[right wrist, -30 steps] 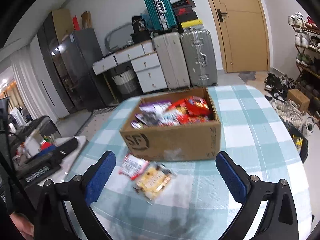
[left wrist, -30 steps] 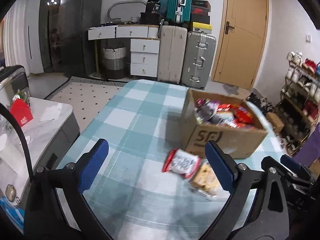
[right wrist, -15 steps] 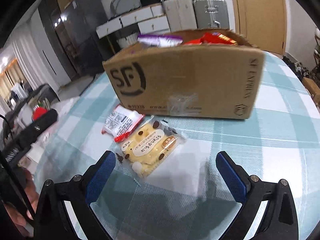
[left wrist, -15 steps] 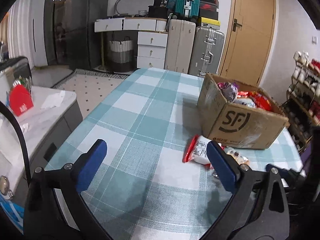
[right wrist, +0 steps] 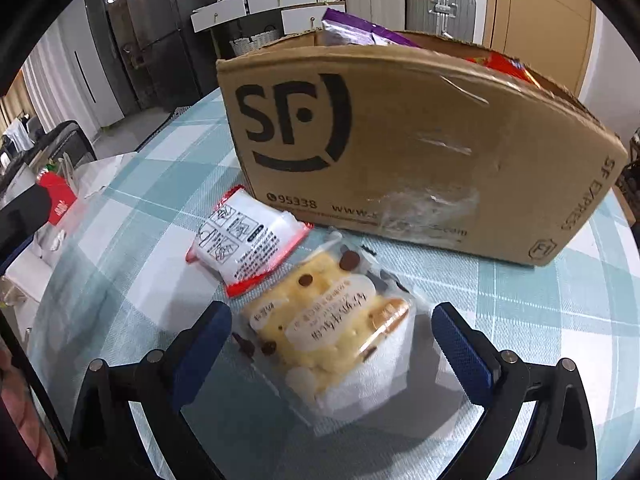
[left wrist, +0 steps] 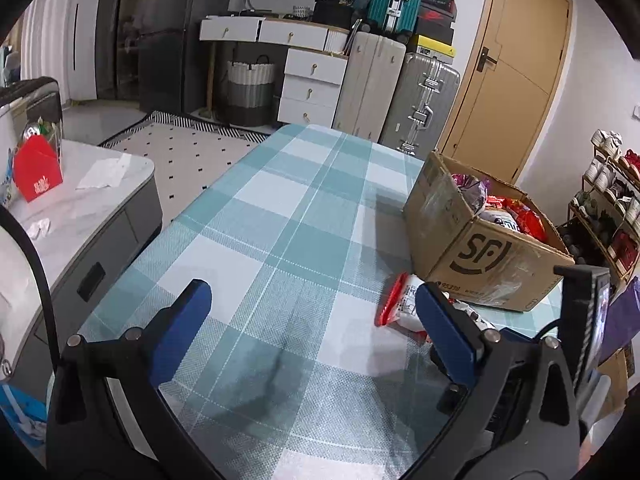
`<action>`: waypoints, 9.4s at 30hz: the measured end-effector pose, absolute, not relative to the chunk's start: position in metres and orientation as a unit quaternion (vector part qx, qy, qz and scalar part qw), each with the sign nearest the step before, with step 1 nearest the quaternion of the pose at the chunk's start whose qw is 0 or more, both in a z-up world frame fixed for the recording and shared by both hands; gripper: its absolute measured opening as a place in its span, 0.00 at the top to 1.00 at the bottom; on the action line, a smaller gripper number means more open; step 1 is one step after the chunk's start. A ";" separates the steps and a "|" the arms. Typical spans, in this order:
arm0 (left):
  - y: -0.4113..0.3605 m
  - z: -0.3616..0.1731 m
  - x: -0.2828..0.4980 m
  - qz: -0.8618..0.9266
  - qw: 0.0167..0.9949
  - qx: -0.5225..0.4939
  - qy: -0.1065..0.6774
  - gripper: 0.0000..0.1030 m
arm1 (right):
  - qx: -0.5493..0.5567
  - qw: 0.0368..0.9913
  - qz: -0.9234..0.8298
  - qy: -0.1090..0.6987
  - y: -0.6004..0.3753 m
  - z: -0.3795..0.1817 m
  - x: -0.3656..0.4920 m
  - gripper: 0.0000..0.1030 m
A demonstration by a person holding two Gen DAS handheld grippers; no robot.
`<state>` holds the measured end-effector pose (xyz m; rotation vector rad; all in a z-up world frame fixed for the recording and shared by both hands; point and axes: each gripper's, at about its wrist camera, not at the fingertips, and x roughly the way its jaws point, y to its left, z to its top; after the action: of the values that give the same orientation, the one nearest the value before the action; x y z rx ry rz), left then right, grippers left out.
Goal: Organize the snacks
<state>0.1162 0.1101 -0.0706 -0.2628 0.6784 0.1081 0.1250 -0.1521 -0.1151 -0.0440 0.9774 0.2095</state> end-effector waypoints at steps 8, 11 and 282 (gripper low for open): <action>0.114 -0.072 0.117 0.054 0.931 -0.138 0.334 0.02 | -0.015 0.875 0.103 0.472 -0.146 -0.120 0.129 0.04; 0.116 -0.073 0.117 0.054 0.930 -0.141 0.335 0.02 | -0.007 0.875 0.109 0.472 -0.148 -0.121 0.127 0.08; 0.040 0.035 0.030 -0.028 0.984 0.006 0.177 0.01 | 0.044 0.976 0.071 0.200 -0.270 0.051 -0.060 0.01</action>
<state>0.0302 0.0398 0.0354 0.0131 0.3550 -0.0567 -0.0603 -0.2704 0.0515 0.0897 0.4028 0.1425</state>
